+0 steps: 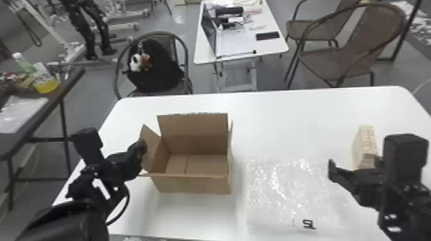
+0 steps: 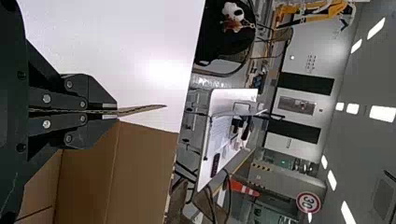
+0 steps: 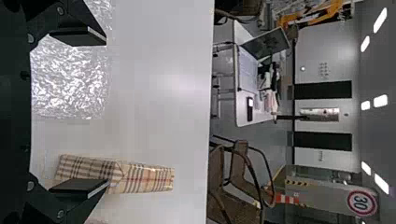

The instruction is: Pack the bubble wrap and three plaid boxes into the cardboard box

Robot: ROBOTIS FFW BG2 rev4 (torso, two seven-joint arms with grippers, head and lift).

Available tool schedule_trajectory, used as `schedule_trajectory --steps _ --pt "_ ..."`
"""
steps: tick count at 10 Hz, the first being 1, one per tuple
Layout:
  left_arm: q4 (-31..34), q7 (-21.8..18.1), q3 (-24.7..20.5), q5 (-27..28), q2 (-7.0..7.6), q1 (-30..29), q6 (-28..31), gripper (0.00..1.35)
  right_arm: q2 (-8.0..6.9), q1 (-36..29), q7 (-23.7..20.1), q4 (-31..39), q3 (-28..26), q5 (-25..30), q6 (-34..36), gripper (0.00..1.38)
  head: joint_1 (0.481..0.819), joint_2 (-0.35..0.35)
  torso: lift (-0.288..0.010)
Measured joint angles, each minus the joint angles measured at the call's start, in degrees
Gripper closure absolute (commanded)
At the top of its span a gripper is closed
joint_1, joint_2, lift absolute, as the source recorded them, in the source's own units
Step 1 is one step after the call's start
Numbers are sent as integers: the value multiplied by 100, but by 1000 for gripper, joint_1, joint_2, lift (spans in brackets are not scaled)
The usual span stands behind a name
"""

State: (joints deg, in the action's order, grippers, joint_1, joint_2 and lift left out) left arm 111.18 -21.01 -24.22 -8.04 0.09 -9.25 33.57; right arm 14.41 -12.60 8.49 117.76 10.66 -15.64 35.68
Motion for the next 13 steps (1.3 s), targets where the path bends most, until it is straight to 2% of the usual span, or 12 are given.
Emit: schedule_trajectory --steps 1,3,5,8,10,12,13 --pt "-19 0 18 2 0 -4 0 1214 1 200 -71 -206 84 -166 235 213 695 227 -92" --pt "-87 0 105 17 0 19 0 1214 -63 469 465 -420 279 -494 759 209 695 224 -92" --pt "-121 0 140 24 0 29 9 1214 -105 820 339 -891 532 -686 917 209 695 247 -92" --pt "-121 18 152 38 0 31 35 1214 -166 1389 329 -1964 936 -1350 858 236 695 278 -92" --pt "-109 18 147 32 0 25 38 1214 -216 1537 275 -2345 1003 -1716 908 423 695 298 -92" --pt "-106 18 143 31 0 24 31 1214 -234 1558 236 -2481 968 -1898 939 1021 695 304 -92" --pt "-106 18 149 34 0 24 9 1214 -232 1530 239 -2464 918 -1938 962 1033 695 302 -92"
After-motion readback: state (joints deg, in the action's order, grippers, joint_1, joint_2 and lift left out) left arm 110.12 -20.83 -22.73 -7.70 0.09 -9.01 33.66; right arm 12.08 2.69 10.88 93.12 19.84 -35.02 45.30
